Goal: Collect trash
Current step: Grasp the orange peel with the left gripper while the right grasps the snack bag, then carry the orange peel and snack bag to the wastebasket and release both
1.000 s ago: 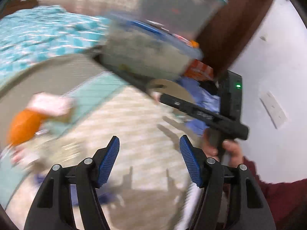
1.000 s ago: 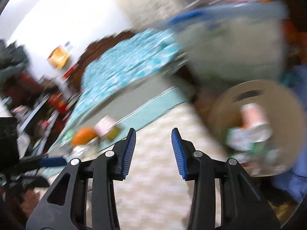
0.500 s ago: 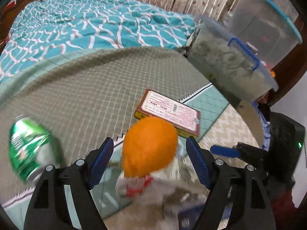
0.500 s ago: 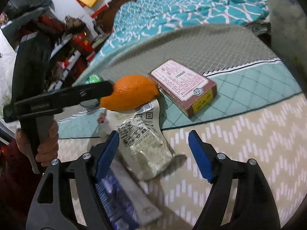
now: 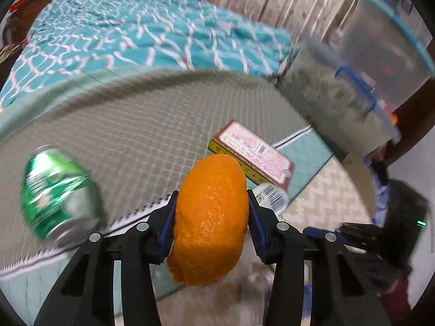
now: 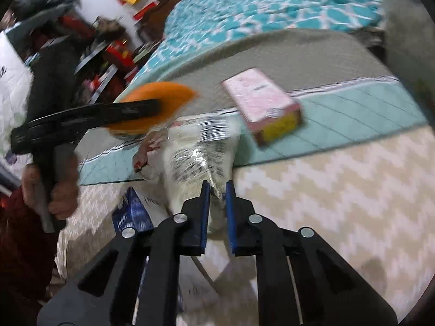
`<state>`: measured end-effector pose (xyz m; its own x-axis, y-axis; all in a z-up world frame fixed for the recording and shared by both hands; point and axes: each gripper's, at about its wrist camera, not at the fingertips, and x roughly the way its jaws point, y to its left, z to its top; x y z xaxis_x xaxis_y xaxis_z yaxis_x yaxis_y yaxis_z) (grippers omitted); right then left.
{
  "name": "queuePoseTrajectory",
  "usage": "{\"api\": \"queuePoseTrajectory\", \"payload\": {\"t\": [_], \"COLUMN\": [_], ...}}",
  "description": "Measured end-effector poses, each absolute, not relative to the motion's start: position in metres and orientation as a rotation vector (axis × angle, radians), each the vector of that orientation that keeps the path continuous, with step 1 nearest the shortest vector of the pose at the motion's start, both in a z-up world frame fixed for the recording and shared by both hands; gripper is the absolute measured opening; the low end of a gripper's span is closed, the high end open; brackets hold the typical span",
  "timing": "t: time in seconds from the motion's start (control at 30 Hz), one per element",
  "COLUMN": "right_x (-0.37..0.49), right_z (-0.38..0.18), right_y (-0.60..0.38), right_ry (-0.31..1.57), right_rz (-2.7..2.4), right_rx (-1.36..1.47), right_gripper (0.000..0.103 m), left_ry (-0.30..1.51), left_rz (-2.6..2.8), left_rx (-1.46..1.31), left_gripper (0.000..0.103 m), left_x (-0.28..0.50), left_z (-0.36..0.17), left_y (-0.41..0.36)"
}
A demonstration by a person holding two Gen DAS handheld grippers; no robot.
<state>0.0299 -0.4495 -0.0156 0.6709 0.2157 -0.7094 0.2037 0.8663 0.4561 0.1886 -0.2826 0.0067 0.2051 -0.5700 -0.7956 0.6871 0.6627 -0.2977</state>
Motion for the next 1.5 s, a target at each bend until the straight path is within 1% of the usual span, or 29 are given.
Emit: {"api": "queuePoseTrajectory", "payload": {"t": [0.13,0.23,0.27,0.33,0.37,0.4,0.43,0.47,0.57,0.63,0.77,0.8,0.83,0.87,1.03,1.17,1.23,1.27,1.3,1.33,1.4,1.43,1.5], "right_x": [-0.009,-0.034,-0.041,-0.054,-0.058,-0.063,-0.071,-0.072,-0.074,-0.071,-0.056,-0.052,-0.044,-0.041,-0.011,-0.001,0.001,0.002,0.000,0.000,-0.001,-0.002,-0.003], "right_z": [-0.016,-0.015,-0.013,-0.010,-0.008,-0.007,-0.003,-0.001,0.005,0.006,0.003,0.000,-0.002,-0.004,-0.019,-0.024,-0.027,-0.027,-0.026,-0.026,-0.026,-0.026,-0.026], "right_y": [-0.447,-0.443,-0.442,-0.438,-0.436,-0.434,-0.429,-0.429,-0.417,-0.414,-0.423,-0.426,-0.429,-0.431,-0.434,-0.435,-0.437,-0.435,-0.433,-0.432,-0.431,-0.430,-0.428], "right_ry": [0.831,0.802,0.784,0.755,0.743,0.731,0.693,0.662,0.656,0.658,0.687,0.697,0.709,0.719,0.802,0.821,0.830,0.834,0.831,0.831,0.830,0.829,0.823], "right_rz": [-0.065,-0.111,-0.126,-0.141,-0.137,-0.139,-0.162,-0.178,-0.217,-0.239,-0.296,-0.313,-0.325,-0.335,-0.370,-0.385,-0.389,-0.391,-0.371,-0.356,-0.328,-0.319,-0.313], "right_rx": [0.519,0.520,0.526,0.542,0.554,0.563,0.568,0.556,0.499,0.501,0.521,0.528,0.529,0.529,0.490,0.462,0.457,0.443,0.443,0.447,0.459,0.463,0.460], "right_gripper": [0.013,0.014,0.016,0.018,0.022,0.048,0.086,0.091,0.088,0.088,0.087,0.086,0.085,0.085,0.085,0.084,0.074,0.072,0.065,0.055,0.045,0.042,0.039], "left_ry": [1.004,1.023,1.037,1.066,1.085,1.105,1.117,1.126,1.126,1.122,1.078,1.062,1.047,1.033,0.963,0.954,0.974,0.984,0.992,1.005,1.017,1.024,1.034], "left_rz": [-0.905,-0.908,-0.899,-0.884,-0.882,-0.884,-0.883,-0.880,-0.865,-0.863,-0.836,-0.822,-0.805,-0.797,-0.785,-0.739,-0.713,-0.705,-0.702,-0.698,-0.690,-0.684,-0.673], "left_rx": [0.013,-0.049,-0.063,-0.091,-0.109,-0.135,-0.153,-0.161,-0.146,-0.135,-0.094,-0.082,-0.073,-0.068,0.013,0.073,0.088,0.089,0.087,0.085,0.084,0.082,0.076], "left_gripper": [0.044,0.044,0.044,0.044,0.044,0.044,0.045,0.045,0.047,0.052,0.059,0.063,0.069,0.071,0.079,0.080,0.080,0.080,0.080,0.080,0.080,0.080,0.080], "left_x": [0.166,0.151,0.144,0.131,0.124,0.116,0.109,0.103,0.080,0.068,0.058,0.056,0.055,0.053,0.045,0.047,0.052,0.054,0.056,0.058,0.062,0.063,0.068], "left_z": [0.031,0.031,0.027,0.017,0.011,0.004,-0.002,-0.006,-0.015,-0.018,-0.017,-0.015,-0.013,-0.011,-0.004,-0.011,-0.019,-0.022,-0.024,-0.028,-0.033,-0.035,-0.038], "left_y": [-0.219,-0.180,-0.166,-0.144,-0.133,-0.121,-0.113,-0.108,-0.099,-0.096,-0.098,-0.098,-0.098,-0.098,-0.104,-0.109,-0.110,-0.110,-0.110,-0.109,-0.108,-0.108,-0.107]}}
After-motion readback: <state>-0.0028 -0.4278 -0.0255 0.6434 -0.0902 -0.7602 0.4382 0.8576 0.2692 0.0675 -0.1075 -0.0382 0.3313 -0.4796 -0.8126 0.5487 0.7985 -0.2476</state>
